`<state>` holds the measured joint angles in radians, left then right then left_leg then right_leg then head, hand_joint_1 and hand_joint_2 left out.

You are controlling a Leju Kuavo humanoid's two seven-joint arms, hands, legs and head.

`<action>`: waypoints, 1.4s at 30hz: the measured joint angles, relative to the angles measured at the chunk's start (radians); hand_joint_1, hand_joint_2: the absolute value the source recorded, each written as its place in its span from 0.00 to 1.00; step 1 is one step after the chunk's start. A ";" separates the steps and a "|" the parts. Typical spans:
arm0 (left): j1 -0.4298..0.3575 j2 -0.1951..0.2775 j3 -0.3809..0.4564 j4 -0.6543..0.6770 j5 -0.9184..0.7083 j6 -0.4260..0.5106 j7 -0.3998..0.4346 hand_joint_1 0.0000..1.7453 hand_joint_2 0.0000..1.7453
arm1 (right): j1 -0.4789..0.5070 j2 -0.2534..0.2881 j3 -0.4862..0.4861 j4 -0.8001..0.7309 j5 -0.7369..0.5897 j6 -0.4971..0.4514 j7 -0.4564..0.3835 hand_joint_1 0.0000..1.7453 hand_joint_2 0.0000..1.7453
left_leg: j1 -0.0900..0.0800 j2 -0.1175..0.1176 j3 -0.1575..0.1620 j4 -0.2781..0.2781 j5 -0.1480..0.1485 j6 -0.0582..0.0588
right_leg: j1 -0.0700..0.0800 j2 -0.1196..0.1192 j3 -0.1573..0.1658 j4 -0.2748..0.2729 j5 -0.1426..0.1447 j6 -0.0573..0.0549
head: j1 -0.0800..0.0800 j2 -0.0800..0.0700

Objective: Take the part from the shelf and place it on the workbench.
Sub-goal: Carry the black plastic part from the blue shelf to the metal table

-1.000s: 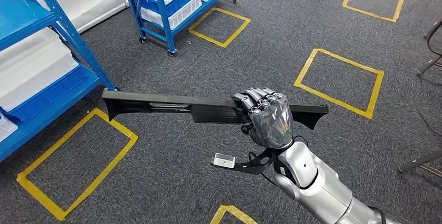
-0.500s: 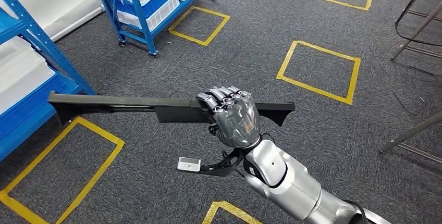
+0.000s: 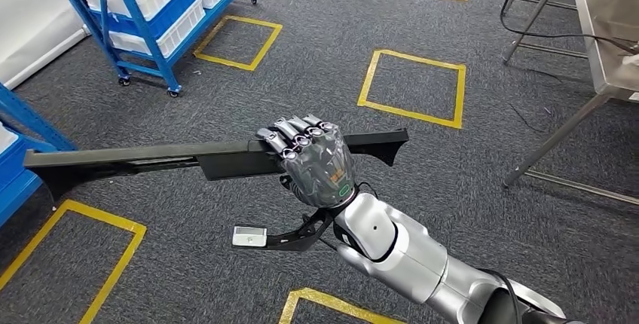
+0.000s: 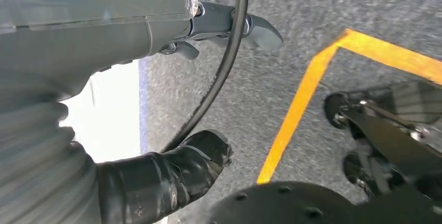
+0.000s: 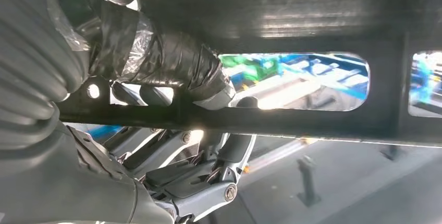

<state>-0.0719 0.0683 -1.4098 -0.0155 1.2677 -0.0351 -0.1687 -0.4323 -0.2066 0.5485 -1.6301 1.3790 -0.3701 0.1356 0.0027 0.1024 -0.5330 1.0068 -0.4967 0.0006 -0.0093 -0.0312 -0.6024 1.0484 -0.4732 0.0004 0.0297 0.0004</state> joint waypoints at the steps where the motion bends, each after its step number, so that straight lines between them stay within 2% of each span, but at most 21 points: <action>1: -0.002 0.000 -0.001 0.000 -0.001 0.002 -0.003 0.00 1.00 | 0.001 0.000 0.000 0.000 0.000 -0.001 0.001 1.00 1.00 | 0.002 -0.005 0.000 0.004 -0.006 -0.005 | -0.001 0.009 -0.001 -0.004 0.003 -0.006 | 0.000 0.000; 3: -0.003 0.001 -0.003 -0.001 -0.002 0.004 -0.008 0.00 1.00 | 0.003 0.000 -0.001 -0.001 0.000 -0.003 0.001 1.00 1.00 | 0.008 -0.044 -0.019 0.052 -0.045 -0.014 | -0.007 0.027 -0.001 -0.012 0.011 -0.019 | 0.000 0.000; 5: -0.001 0.002 -0.004 -0.001 -0.004 0.005 -0.013 0.00 1.00 | 0.007 0.001 0.000 -0.001 0.000 -0.006 0.001 1.00 1.00 | 0.011 -0.086 -0.073 0.174 -0.113 -0.020 | -0.006 0.045 -0.005 -0.013 0.016 -0.026 | 0.000 0.000; 7: 0.001 0.003 -0.005 -0.003 -0.007 0.005 -0.014 0.00 1.00 | 0.016 0.002 0.000 -0.001 0.000 -0.008 0.001 1.00 1.00 | 0.011 -0.095 -0.122 0.277 -0.145 -0.021 | -0.004 0.067 -0.008 -0.012 0.018 -0.028 | 0.000 0.000; 9: 0.002 0.003 -0.007 -0.005 -0.010 0.005 -0.013 0.00 1.00 | 0.022 0.002 0.000 -0.001 0.002 -0.009 0.001 1.00 1.00 | 0.011 -0.101 -0.106 0.238 -0.097 -0.016 | -0.003 0.093 -0.009 -0.009 0.019 -0.027 | 0.000 0.000; 11: 0.004 0.005 -0.009 -0.006 -0.010 0.005 -0.008 0.00 1.00 | 0.024 0.002 0.000 -0.001 0.003 -0.010 0.001 1.00 1.00 | 0.012 -0.143 -0.046 0.101 -0.026 -0.005 | -0.003 0.118 -0.009 -0.006 0.020 -0.024 | 0.000 0.000; 13: 0.006 0.008 -0.010 -0.007 -0.009 0.004 0.001 0.00 1.00 | 0.025 0.004 0.000 -0.001 0.004 -0.010 0.001 1.00 1.00 | 0.012 -0.181 -0.009 0.016 -0.002 0.003 | -0.005 0.141 -0.016 -0.006 0.025 -0.013 | 0.000 0.000; 15: 0.003 0.009 -0.012 -0.007 -0.009 0.003 0.010 0.00 1.00 | 0.028 0.004 0.000 -0.001 0.004 -0.010 0.001 1.00 1.00 | 0.010 -0.171 -0.003 0.002 -0.003 0.008 | -0.009 0.165 -0.024 -0.010 0.035 0.003 | 0.000 0.000; 16: 0.002 0.009 -0.013 -0.008 -0.009 0.002 0.014 0.00 1.00 | 0.029 0.005 0.000 -0.001 0.004 -0.011 0.000 1.00 1.00 | 0.011 -0.157 -0.001 -0.005 0.001 0.013 | -0.010 0.162 -0.027 -0.010 0.036 0.009 | 0.000 0.000; 18: 0.003 0.009 -0.016 -0.008 -0.010 0.002 0.019 0.00 1.00 | 0.030 0.005 -0.001 -0.001 0.005 -0.010 -0.001 1.00 1.00 | 0.013 -0.128 0.003 -0.021 0.013 0.026 | -0.005 0.113 -0.045 0.025 0.010 0.016 | 0.001 0.000; 20: 0.006 0.009 -0.020 -0.008 -0.010 0.004 0.021 0.00 1.00 | 0.031 0.005 0.000 -0.001 0.006 -0.009 -0.001 1.00 1.00 | 0.009 -0.101 0.002 -0.025 0.017 0.034 | -0.003 0.054 -0.096 0.137 -0.057 0.020 | 0.002 0.000; 22: 0.009 0.009 -0.022 -0.008 -0.010 0.006 0.022 0.00 1.00 | 0.033 0.005 0.000 0.000 0.006 -0.008 -0.001 1.00 1.00 | 0.006 -0.079 -0.002 -0.022 0.016 0.035 | -0.005 0.040 -0.144 0.246 -0.106 0.023 | 0.002 0.000; 24: 0.009 0.009 -0.022 -0.008 -0.010 0.007 0.023 0.00 1.00 | 0.035 0.005 0.000 0.000 0.006 -0.008 -0.001 1.00 1.00 | 0.005 -0.070 -0.004 -0.020 0.015 0.035 | -0.005 0.039 -0.158 0.281 -0.117 0.025 | 0.002 0.000; 28: 0.007 0.009 -0.023 -0.008 -0.009 0.011 0.022 0.00 1.00 | 0.037 0.004 0.000 -0.002 0.006 -0.008 0.000 1.00 1.00 | -0.001 -0.007 -0.007 0.003 -0.002 0.018 | 0.007 -0.028 0.003 0.005 -0.002 0.009 | 0.002 0.000; 31: 0.002 0.008 -0.023 -0.009 -0.004 0.011 0.019 0.00 1.00 | 0.041 0.003 -0.002 -0.005 0.006 -0.008 0.003 1.00 1.00 | -0.001 0.012 -0.006 0.006 -0.008 0.004 | 0.010 -0.008 0.001 -0.008 0.003 -0.005 | 0.002 0.000; 33: 0.003 0.006 -0.024 -0.009 -0.002 0.011 0.018 0.00 1.00 | 0.047 0.001 -0.004 -0.012 0.006 -0.009 0.003 1.00 1.00 | 0.004 -0.021 -0.016 0.037 -0.037 -0.005 | 0.005 0.012 0.001 -0.016 0.011 -0.018 | 0.002 0.000; 35: 0.007 0.004 -0.024 -0.010 -0.002 0.011 0.018 0.00 1.00 | 0.054 0.000 -0.005 -0.017 0.006 -0.009 0.002 1.00 1.00 | 0.008 -0.075 -0.062 0.145 -0.102 -0.012 | 0.003 0.033 -0.001 -0.019 0.016 -0.026 | 0.002 0.000; 37: 0.012 0.003 -0.024 -0.010 -0.002 0.011 0.019 0.00 1.00 | 0.064 0.000 -0.005 -0.017 0.006 -0.009 0.002 1.00 1.00 | 0.009 -0.094 -0.118 0.267 -0.150 -0.014 | 0.004 0.058 -0.005 -0.018 0.019 -0.029 | 0.002 0.000; 39: 0.014 0.003 -0.025 -0.010 -0.002 0.011 0.019 0.00 1.00 | 0.074 0.000 -0.005 -0.017 0.006 -0.009 0.002 1.00 1.00 | 0.009 -0.098 -0.118 0.266 -0.123 -0.013 | 0.004 0.085 -0.007 -0.014 0.019 -0.029 | 0.002 0.000; 40: 0.015 0.003 -0.026 -0.010 -0.002 0.011 0.019 0.00 1.00 | 0.076 -0.001 -0.005 -0.017 0.006 -0.009 0.001 1.00 1.00 | 0.010 -0.104 -0.094 0.212 -0.087 -0.011 | 0.003 0.099 -0.007 -0.012 0.019 -0.029 | 0.002 0.000; 42: 0.016 0.003 -0.026 -0.010 -0.002 0.011 0.020 0.00 1.00 | 0.078 -0.001 -0.006 -0.019 0.006 -0.010 0.002 1.00 1.00 | 0.015 -0.153 -0.036 0.081 -0.029 -0.006 | 0.002 0.124 -0.011 -0.005 0.019 -0.023 | 0.002 0.000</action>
<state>-0.0557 0.0712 -1.4361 -0.0252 1.2659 -0.0240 -0.1488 -0.3545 -0.2076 0.5420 -1.6495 1.3855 -0.3799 0.1371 0.0173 -0.0511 -0.5685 1.0882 -0.5262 -0.0057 -0.0072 0.0927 -0.6135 1.0437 -0.4538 -0.0229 0.0317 0.0004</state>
